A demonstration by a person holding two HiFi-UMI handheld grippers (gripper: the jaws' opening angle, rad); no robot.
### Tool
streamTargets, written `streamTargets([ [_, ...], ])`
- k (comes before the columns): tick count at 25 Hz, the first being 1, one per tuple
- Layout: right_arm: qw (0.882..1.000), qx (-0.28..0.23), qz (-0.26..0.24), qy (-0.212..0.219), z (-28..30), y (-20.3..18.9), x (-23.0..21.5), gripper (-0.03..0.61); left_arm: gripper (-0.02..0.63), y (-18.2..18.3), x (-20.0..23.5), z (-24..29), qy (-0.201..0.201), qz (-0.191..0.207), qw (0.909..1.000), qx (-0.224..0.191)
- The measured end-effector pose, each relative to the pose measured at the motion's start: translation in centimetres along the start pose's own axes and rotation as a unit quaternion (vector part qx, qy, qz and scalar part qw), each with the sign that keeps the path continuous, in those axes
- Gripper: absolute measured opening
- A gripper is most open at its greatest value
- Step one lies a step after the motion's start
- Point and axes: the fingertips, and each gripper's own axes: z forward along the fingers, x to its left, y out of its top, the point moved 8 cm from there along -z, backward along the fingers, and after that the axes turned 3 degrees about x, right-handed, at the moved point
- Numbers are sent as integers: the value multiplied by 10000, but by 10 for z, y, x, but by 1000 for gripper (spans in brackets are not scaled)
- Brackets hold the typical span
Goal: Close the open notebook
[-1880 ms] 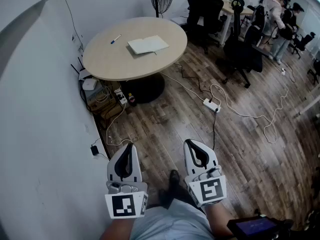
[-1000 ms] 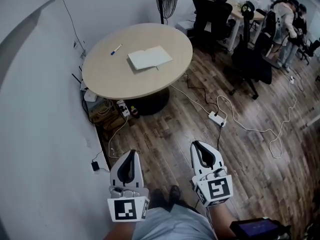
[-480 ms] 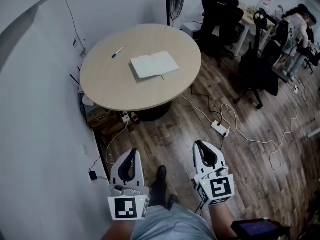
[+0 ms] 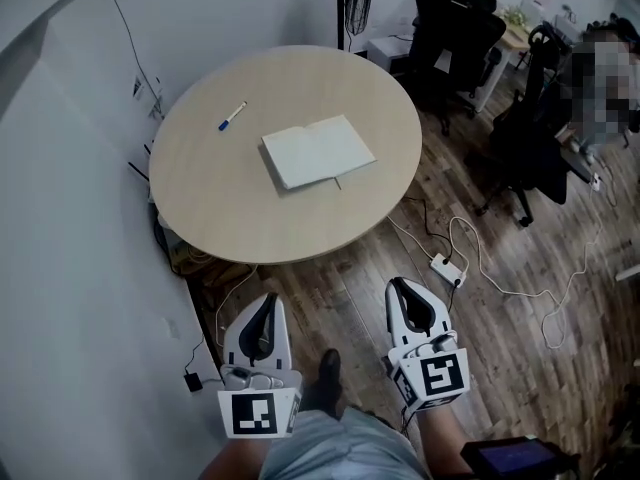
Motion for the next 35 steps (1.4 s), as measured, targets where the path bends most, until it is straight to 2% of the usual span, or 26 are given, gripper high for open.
streamTargets([
  [6, 9994, -199, -131, -253, 42, 35, -10, 49, 18, 22, 29, 53, -194, 28, 9994, -270],
  [11, 9981, -378, -200, -443, 58, 56, -26, 49, 18, 32, 31, 86, -404, 53, 9985, -361],
  [16, 9970, -432, -176, -611, 74, 58, -52, 49, 18, 32, 23, 121, -572, 85, 9976, -388],
  [21, 9971, -419, -80, -636, 102, 56, -86, 49, 18, 26, 17, 166, -551, 124, 9980, -270],
  [27, 9989, -323, 27, -352, 167, 57, -143, 49, 18, 24, 11, 243, -325, 198, 9993, -58],
  [35, 9991, -268, 90, 307, 265, 80, -229, 49, 18, 38, -1, 352, 252, 245, 9992, 171],
])
